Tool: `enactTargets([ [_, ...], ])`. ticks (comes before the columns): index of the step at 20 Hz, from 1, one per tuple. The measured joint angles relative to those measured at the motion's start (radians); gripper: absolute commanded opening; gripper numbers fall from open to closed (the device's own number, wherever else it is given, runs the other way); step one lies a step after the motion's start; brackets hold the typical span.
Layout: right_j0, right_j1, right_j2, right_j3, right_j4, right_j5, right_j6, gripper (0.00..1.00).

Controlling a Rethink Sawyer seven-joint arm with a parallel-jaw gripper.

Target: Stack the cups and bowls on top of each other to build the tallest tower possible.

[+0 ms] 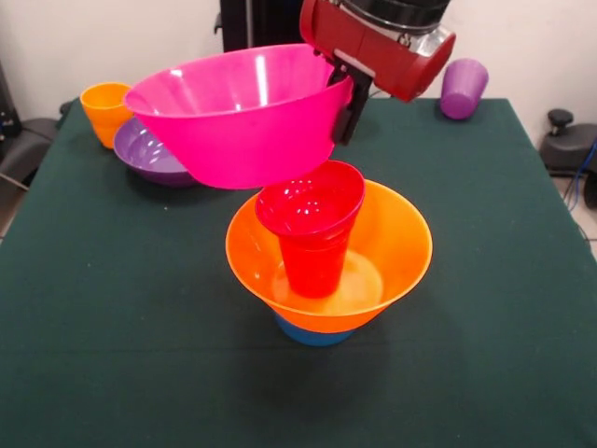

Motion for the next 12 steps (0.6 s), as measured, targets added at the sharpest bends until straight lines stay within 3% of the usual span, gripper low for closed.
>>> enactTargets([
  [12, 0.008, 0.08, -0.014, -0.031, 0.01, -0.003, 0.0, 0.0],
])
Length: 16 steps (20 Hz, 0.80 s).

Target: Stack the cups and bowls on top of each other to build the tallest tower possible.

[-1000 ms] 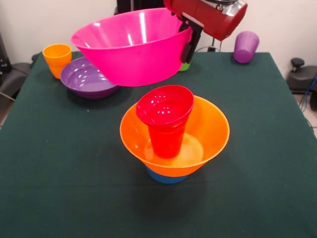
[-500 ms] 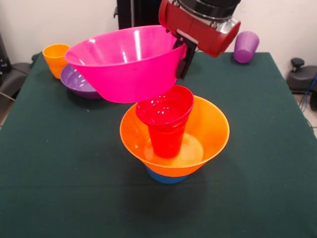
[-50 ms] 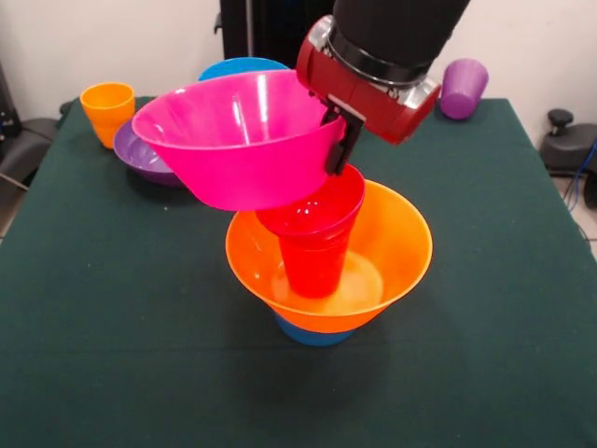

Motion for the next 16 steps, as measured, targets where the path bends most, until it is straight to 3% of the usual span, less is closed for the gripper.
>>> enactTargets([
  [16, 0.042, 0.044, -0.012, -0.065, 0.079, 0.042, 0.0, 0.0],
])
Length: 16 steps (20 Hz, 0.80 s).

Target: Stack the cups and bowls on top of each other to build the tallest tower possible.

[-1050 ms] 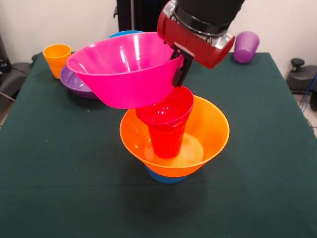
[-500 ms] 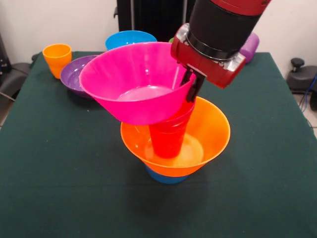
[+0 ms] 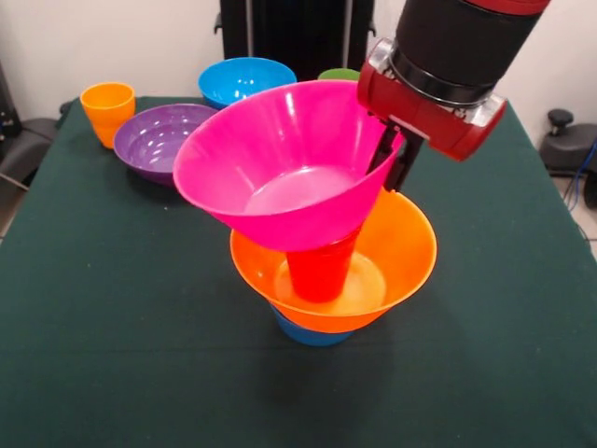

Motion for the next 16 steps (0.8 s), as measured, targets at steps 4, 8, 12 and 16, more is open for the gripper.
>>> enactTargets([
  [4, 0.008, -0.001, -0.003, 0.003, 0.006, 0.0, 0.0, 0.0],
  [8, 0.014, -0.01, -0.009, 0.022, 0.006, 0.0, 0.0, 0.0],
  [12, 0.014, -0.019, -0.013, 0.044, 0.006, 0.0, 0.0, 0.0],
  [16, 0.014, -0.032, -0.017, 0.077, 0.007, 0.0, 0.0, 0.0],
])
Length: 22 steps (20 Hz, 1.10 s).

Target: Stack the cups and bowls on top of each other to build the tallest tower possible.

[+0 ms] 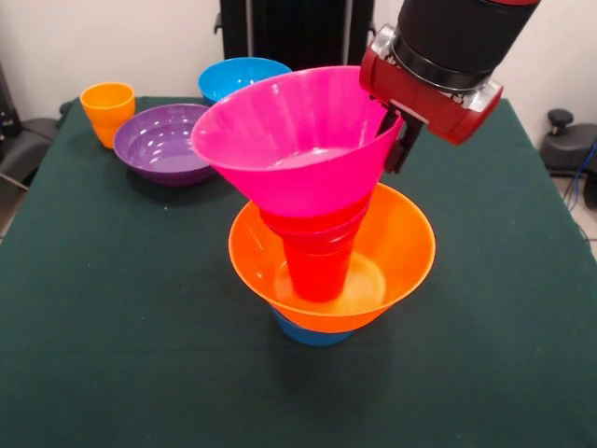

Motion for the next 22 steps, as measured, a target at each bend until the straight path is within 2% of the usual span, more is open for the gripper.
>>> enactTargets([
  [22, 0.0, -0.011, -0.008, 0.068, 0.0, -0.066, 0.0, 0.0],
])
